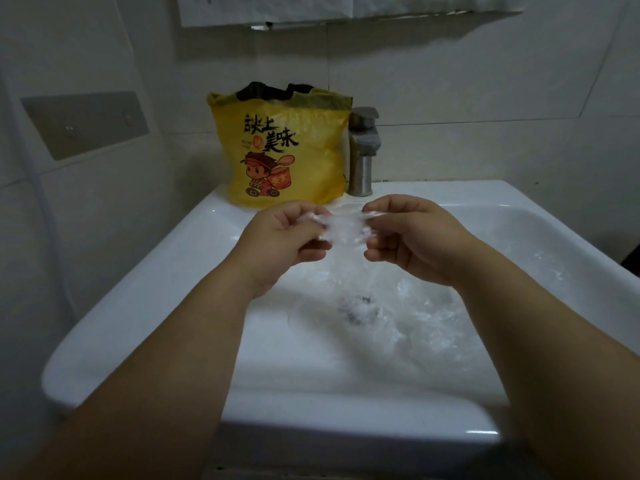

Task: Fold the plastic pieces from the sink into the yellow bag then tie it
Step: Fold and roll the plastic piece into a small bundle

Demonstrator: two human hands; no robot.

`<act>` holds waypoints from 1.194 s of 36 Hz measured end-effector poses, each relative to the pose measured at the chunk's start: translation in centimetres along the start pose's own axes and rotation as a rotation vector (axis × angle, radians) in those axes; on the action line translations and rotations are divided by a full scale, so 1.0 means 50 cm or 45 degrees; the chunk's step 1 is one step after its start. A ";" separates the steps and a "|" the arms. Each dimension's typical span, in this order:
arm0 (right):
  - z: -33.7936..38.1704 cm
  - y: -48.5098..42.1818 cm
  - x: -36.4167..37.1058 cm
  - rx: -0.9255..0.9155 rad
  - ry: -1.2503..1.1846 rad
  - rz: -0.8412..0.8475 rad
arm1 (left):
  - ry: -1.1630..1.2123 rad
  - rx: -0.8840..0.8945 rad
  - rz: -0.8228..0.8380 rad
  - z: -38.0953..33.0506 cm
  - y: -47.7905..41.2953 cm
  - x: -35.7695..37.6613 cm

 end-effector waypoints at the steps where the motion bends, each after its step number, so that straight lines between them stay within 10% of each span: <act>1: 0.000 0.002 0.005 0.008 0.007 0.034 | 0.007 0.011 -0.028 0.000 -0.001 -0.004; 25: -0.004 -0.005 -0.014 -0.001 0.359 -0.132 | -0.412 0.082 -0.029 -0.004 -0.001 -0.014; 43: 0.016 0.004 -0.005 -0.165 0.353 -0.195 | -0.127 0.112 -0.220 -0.002 -0.008 -0.019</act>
Point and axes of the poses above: each hand's wrist, its own y-axis away from the middle knuckle, its own x-axis out of the palm, z = x × y, the point moved 9 cm from there along -y, towards the middle knuckle, and after that the axes turned 11 degrees about x, right-handed, at the moved point
